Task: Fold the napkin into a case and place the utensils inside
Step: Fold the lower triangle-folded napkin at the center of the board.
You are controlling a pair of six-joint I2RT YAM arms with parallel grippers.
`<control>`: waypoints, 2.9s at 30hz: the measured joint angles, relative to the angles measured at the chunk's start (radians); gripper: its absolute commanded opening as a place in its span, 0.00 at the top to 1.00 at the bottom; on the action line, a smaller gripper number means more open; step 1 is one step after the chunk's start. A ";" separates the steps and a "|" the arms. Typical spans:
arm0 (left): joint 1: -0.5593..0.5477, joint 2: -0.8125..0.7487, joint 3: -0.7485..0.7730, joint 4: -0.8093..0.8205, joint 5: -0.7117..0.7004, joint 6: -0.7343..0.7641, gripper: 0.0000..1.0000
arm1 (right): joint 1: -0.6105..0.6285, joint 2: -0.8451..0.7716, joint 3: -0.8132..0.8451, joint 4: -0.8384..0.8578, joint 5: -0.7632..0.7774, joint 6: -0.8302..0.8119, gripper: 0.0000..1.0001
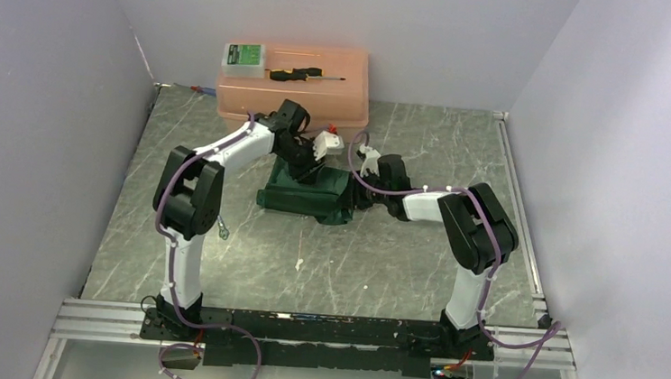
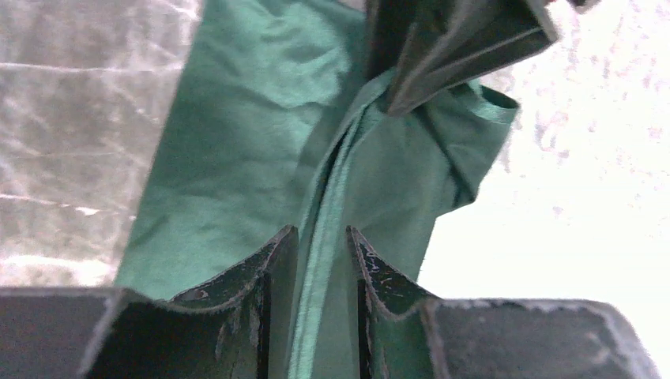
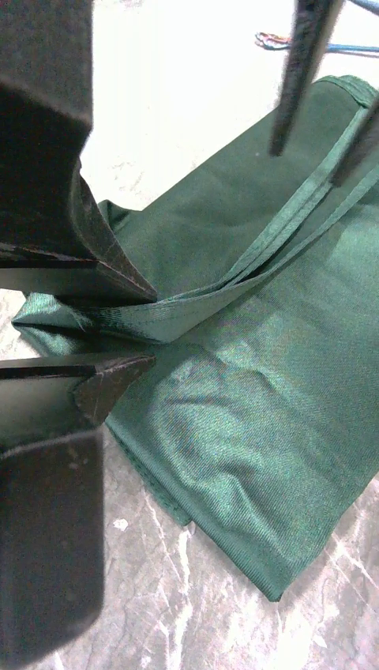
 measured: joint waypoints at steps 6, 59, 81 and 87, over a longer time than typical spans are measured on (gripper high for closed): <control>-0.035 0.000 -0.064 0.021 0.007 0.008 0.66 | -0.004 0.000 -0.008 0.016 -0.022 0.018 0.65; -0.043 0.049 -0.129 0.169 -0.083 0.006 0.72 | 0.034 -0.163 -0.168 0.060 -0.067 0.301 0.93; -0.029 0.085 0.097 0.046 -0.105 -0.038 0.66 | 0.014 -0.132 -0.163 0.125 0.037 0.370 1.00; -0.029 0.180 0.117 0.100 -0.134 -0.059 0.67 | 0.005 -0.099 -0.180 0.170 0.058 0.407 1.00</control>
